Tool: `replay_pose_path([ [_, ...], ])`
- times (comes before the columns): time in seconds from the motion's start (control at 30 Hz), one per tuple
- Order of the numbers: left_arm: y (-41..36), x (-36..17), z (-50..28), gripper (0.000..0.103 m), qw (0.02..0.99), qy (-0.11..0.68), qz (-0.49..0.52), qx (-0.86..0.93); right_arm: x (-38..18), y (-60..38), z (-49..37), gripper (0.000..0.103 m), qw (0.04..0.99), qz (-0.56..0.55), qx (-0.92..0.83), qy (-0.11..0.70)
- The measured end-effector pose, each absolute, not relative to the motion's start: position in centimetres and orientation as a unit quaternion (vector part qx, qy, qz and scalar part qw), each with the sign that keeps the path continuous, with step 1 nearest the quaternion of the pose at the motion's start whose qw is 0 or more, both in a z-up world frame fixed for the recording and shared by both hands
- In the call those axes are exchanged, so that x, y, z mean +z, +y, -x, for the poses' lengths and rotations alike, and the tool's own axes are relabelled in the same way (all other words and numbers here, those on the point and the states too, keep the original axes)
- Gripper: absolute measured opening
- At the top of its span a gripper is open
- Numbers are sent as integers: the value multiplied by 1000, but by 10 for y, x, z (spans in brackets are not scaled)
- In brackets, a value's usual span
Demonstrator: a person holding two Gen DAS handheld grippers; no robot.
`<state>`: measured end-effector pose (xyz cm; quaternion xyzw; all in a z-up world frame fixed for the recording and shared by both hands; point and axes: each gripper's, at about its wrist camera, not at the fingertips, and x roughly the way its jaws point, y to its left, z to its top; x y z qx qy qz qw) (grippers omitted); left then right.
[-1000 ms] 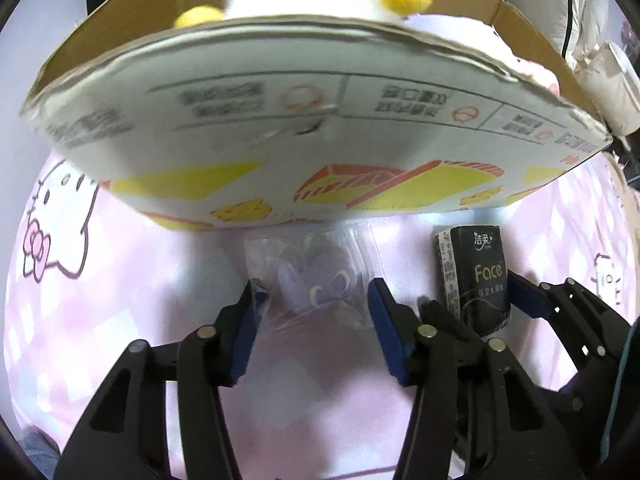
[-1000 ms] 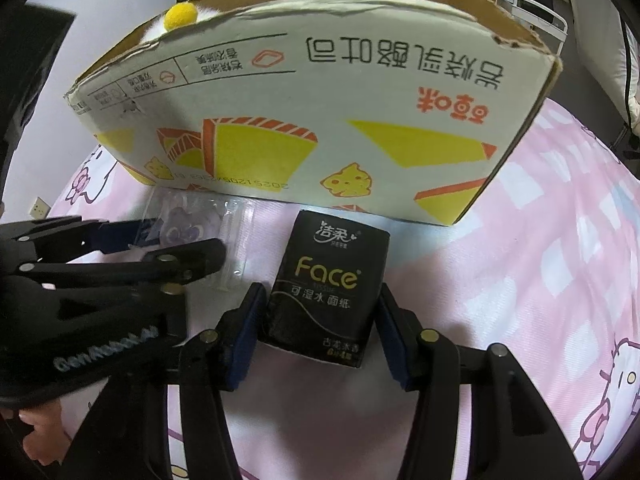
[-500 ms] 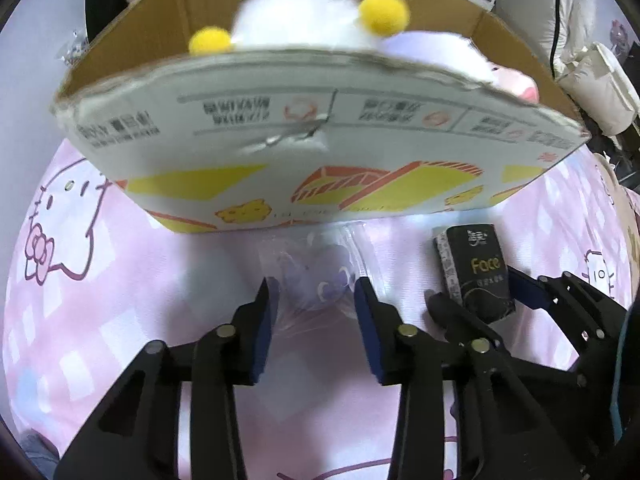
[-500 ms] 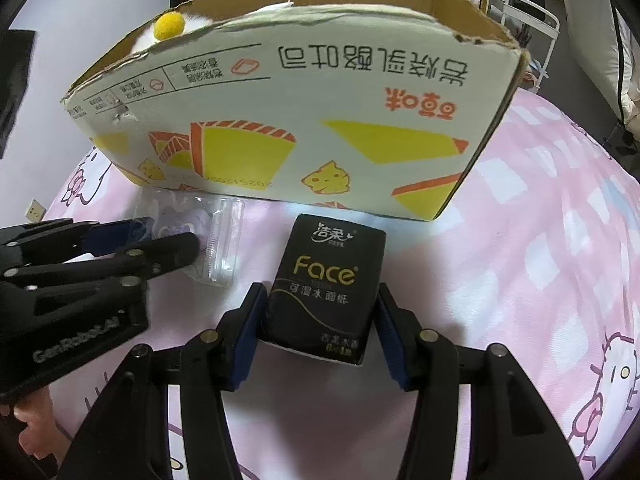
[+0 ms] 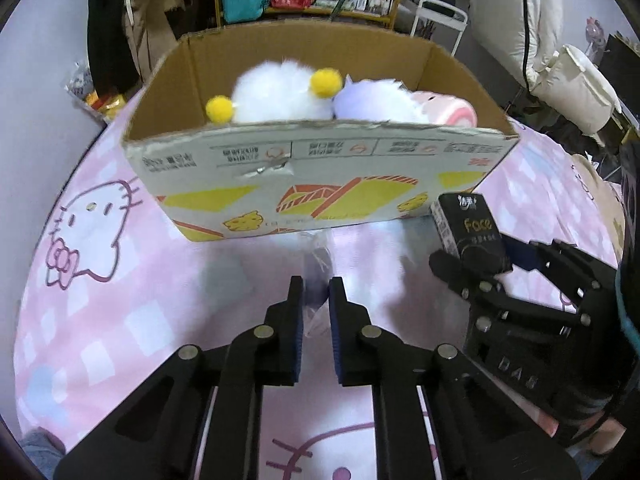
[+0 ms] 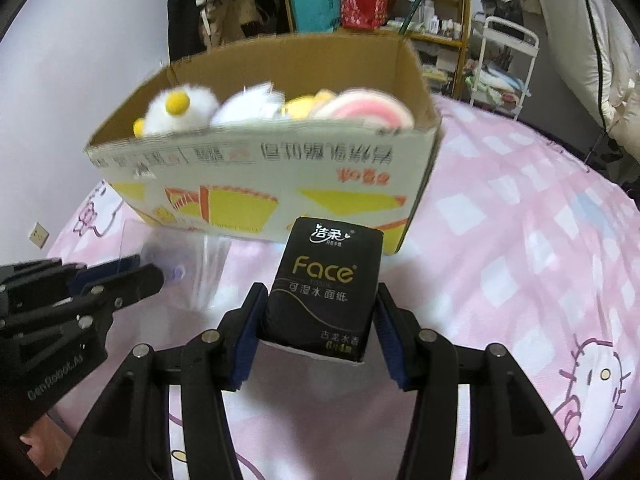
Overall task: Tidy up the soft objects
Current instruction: 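Close the right gripper on the tissue pack and lift it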
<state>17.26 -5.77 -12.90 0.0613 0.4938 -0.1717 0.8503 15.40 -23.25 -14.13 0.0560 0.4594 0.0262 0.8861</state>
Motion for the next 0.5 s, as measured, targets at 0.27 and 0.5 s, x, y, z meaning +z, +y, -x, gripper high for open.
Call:
replay_pose_path([
  [0.27, -54, -90, -152, 10, 877, 441, -69, -176, -103, -235, -137, 56, 914, -70, 32, 399],
  [0.5, -45, -38, -123, 10, 931, 321, -63, -160, -62, -238, -121, 56, 945, -69, 39, 318],
])
